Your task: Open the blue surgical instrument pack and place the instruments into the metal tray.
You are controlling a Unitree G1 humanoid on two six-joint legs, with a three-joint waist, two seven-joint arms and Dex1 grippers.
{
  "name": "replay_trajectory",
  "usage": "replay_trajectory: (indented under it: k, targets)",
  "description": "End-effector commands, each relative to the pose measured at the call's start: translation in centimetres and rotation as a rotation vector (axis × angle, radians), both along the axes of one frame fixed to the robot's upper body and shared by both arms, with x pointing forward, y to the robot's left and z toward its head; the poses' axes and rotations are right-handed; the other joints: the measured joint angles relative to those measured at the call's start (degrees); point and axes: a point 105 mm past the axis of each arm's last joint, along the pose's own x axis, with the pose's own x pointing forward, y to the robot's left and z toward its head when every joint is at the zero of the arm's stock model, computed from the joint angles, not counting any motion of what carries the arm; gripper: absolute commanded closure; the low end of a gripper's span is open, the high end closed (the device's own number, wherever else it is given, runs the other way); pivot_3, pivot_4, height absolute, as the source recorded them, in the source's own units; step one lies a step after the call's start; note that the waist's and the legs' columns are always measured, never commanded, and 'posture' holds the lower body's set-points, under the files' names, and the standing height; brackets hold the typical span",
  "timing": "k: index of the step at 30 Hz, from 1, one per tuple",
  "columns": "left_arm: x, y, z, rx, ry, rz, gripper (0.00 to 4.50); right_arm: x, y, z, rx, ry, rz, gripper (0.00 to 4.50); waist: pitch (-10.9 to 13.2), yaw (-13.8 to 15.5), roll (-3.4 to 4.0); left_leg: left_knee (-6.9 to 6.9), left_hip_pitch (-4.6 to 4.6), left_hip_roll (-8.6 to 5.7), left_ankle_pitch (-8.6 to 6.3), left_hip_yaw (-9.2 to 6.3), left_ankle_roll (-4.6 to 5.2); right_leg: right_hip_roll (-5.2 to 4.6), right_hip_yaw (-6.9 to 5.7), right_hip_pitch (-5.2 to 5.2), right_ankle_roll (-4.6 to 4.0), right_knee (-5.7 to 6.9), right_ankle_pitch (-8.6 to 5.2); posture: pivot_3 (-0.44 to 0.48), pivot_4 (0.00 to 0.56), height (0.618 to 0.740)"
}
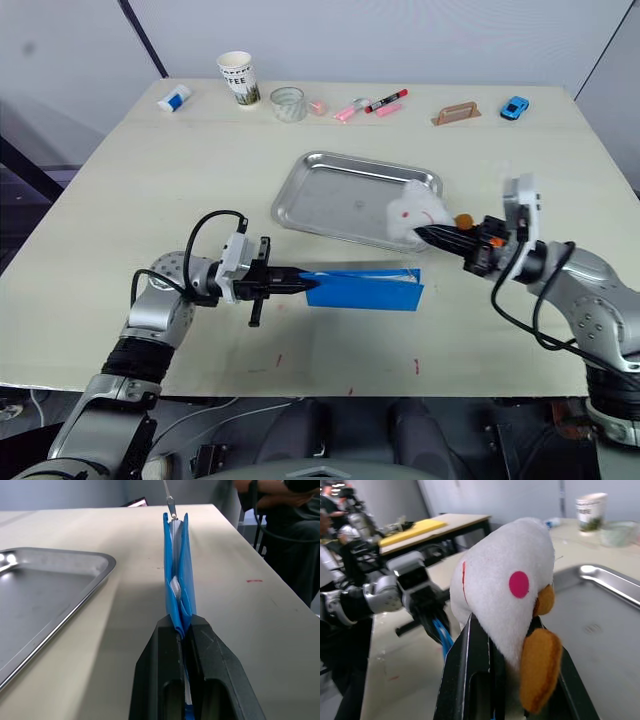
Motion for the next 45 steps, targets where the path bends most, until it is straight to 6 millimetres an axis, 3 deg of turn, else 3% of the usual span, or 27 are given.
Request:
replay_trajectory:
  k: [1, 9, 15, 19, 27, 28, 30, 31, 32, 37, 40, 45]
  targets:
    - [0.0, -0.8, 0.0, 0.013, -0.006, -0.034, 4.5, 0.2, 3.3, 1.1, -0.056, -0.127, 0.073, 4.46, 0.0, -0.1, 0.01, 0.0, 0.0, 0.0, 0.0, 0.0, 0.0, 0.0, 0.0, -0.01, 0.0, 0.01, 0.0, 0.0, 0.15, 0.725]
    - [0.6, -1.4, 0.3, -0.007, -0.014, -0.02, 4.5, 0.8, 7.7, 2.1, -0.164, -0.327, 0.161, 4.46, 0.0, 0.0, 0.03, 0.04, -0.1, 0.0, 0.0, -0.05, 0.0, -0.03, -0.08, -0.07, -0.01, 0.01, 0.0, 0.0, 0.15, 0.725]
    - [0.9, -1.6, 0.4, -0.019, -0.02, -0.003, 4.5, -1.3, 9.1, 2.1, -0.184, -0.466, 0.302, 4.46, 0.0, 0.0, 0.03, 0.05, -0.1, -0.01, 0.0, -0.39, 0.0, -0.02, -0.12, -0.07, -0.01, 0.05, 0.0, 0.0, 0.15, 0.725]
    - [1.0, -1.5, 0.2, -0.015, -0.02, 0.005, 4.5, -3.2, 9.4, 1.0, -0.248, -0.544, 0.447, 4.46, 0.0, 0.0, 0.03, 0.05, -0.1, -0.01, 0.0, -0.45, 0.0, -0.03, -0.15, -0.07, -0.01, 0.05, 0.0, 0.0, 0.15, 0.725]
    - [1.1, -1.6, 0.1, -0.014, -0.018, 0.008, 4.5, -3.9, 9.8, -2.0, -0.388, -0.611, 0.557, 4.46, 0.0, 0.0, 0.03, 0.08, -0.1, -0.02, 0.0, -0.49, 0.0, -0.03, -0.2, -0.06, -0.02, 0.08, 0.0, 0.0, 0.15, 0.725]
    - [1.1, -1.6, 0.1, -0.013, -0.018, 0.008, 4.5, -3.9, 9.7, -2.1, -0.391, -0.612, 0.554, 3.66, 0.0, 0.0, 0.03, 0.08, -0.1, -0.02, 0.0, -0.5, 0.0, -0.03, -0.21, -0.06, -0.02, 0.08, 0.0, 0.0, 0.15, 0.725]
    - [1.1, -1.5, 0.0, -0.01, -0.017, 0.01, 4.5, -3.8, 9.4, -1.7, -0.369, -0.62, 0.536, 3.19, 0.0, 0.0, 0.03, 0.08, -0.1, -0.02, 0.0, -0.51, 0.0, -0.03, -0.22, -0.06, -0.03, 0.08, 0.0, 0.0, 0.15, 0.725]
    - [1.2, -1.5, 0.0, -0.009, -0.016, 0.01, 4.5, -3.9, 9.2, -1.5, -0.357, -0.618, 0.53, 2.59, 0.0, 0.0, 0.03, 0.08, -0.1, -0.02, 0.0, -0.51, 0.0, -0.03, -0.22, -0.05, -0.03, 0.08, 0.0, 0.0, 0.15, 0.725]
    - [1.2, -1.5, -0.1, -0.008, -0.015, 0.011, 4.5, -3.9, 9.0, -1.4, -0.352, -0.616, 0.527, 2.44, 0.0, 0.0, 0.03, 0.08, -0.1, -0.02, 0.0, -0.51, 0.0, -0.03, -0.22, -0.05, -0.03, 0.08, 0.0, 0.0, 0.15, 0.725]
    - [1.2, -1.4, -0.2, -0.005, -0.012, 0.009, 4.5, -3.8, 8.2, -0.8, -0.335, -0.629, 0.507, 0.11, 0.0, 0.0, 0.03, 0.08, -0.09, -0.02, 0.0, -0.51, 0.0, -0.03, -0.22, -0.04, -0.03, 0.08, 0.0, 0.0, 0.15, 0.725]
    - [1.2, -1.4, -0.2, -0.005, -0.013, 0.009, 4.5, -3.4, 7.6, -0.3, -0.33, -0.647, 0.472, 0.03, 0.0, 0.0, 0.03, 0.08, -0.08, -0.02, 0.0, -0.52, 0.0, -0.03, -0.23, -0.04, -0.03, 0.09, 0.0, 0.0, 0.15, 0.725]
    - [1.2, -1.4, -0.2, -0.005, -0.014, 0.011, 4.5, -1.7, 3.0, -0.5, -0.306, -0.486, 0.286, 0.03, 0.0, 0.4, 0.02, 0.1, -0.09, -0.04, 0.0, -0.51, 0.0, -0.07, -0.24, 0.0, -0.03, 0.06, 0.0, 0.0, 0.15, 0.725]
